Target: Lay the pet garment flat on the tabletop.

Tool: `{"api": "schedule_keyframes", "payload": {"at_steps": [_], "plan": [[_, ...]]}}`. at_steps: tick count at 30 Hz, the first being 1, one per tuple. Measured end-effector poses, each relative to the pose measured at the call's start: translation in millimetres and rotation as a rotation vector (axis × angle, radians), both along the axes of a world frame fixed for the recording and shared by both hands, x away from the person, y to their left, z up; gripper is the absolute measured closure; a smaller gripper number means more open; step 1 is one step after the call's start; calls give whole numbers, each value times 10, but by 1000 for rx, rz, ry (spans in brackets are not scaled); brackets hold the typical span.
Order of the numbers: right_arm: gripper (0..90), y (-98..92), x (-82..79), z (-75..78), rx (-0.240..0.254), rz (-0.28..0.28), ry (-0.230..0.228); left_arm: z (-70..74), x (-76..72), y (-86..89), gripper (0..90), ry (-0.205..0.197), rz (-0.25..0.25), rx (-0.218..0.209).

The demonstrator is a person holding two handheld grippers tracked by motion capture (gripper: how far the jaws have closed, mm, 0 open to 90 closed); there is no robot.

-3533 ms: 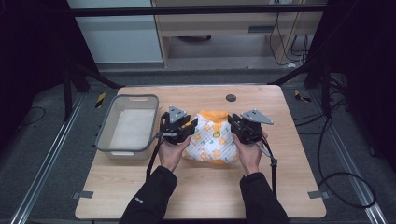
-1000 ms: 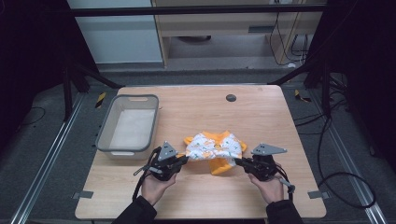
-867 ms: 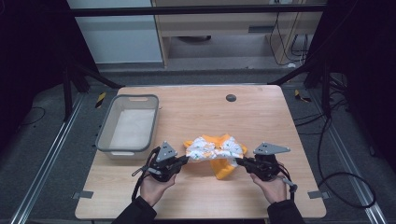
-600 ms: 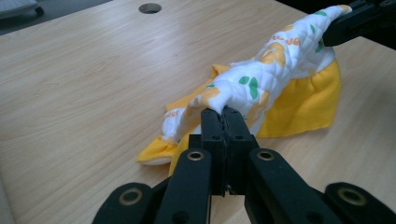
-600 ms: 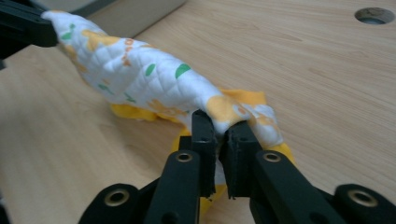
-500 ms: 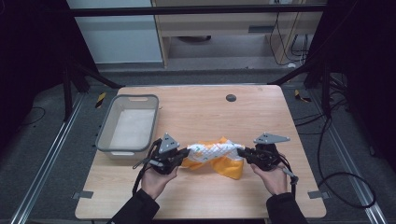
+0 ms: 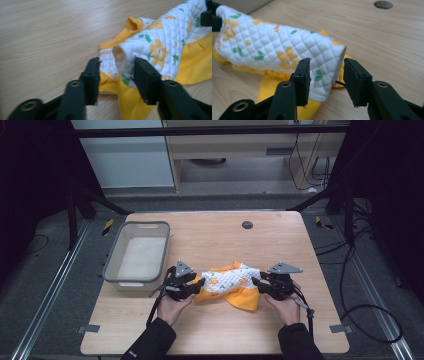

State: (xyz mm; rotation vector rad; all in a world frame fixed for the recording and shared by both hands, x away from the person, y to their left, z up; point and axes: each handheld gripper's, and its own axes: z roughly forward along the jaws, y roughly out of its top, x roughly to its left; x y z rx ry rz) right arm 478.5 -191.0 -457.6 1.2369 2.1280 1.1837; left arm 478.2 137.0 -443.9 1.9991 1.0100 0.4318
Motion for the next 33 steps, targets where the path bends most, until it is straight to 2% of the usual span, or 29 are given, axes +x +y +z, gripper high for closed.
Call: {"api": "schedule_keyframes", "payload": {"at_steps": [2,6,9,13,16,19,21,22,24,27,28,33], "plan": [[531,-54,-82,58,13,5,-17,7,-57,57,460,-2,-10,-6],[493,-112,-255,64,38,19,-19,-7,-237,184,401,-16,-40,6],[484,-130,-383,9,23,39,-9,-61,-337,211,386,-7,-52,-7],[509,-132,-509,-111,35,62,37,-151,-428,159,388,11,-84,23],[526,-86,-506,-184,33,75,64,-212,-479,93,410,12,-105,41],[544,-40,-460,-254,17,73,88,-276,-511,50,447,34,-119,47],[580,-30,-430,-293,35,70,117,-324,-522,7,507,56,-132,77],[625,-35,-401,-321,46,70,130,-339,-523,-8,576,65,-133,83],[643,-34,-399,-325,52,68,144,-356,-516,-30,607,83,-135,90],[728,-36,-377,-357,56,72,172,-365,-503,-54,742,88,-130,113],[801,-37,-373,-358,65,71,178,-365,-503,-59,821,90,-128,114],[876,-35,-376,-320,77,79,176,-329,-521,-72,860,88,-135,98]]}}
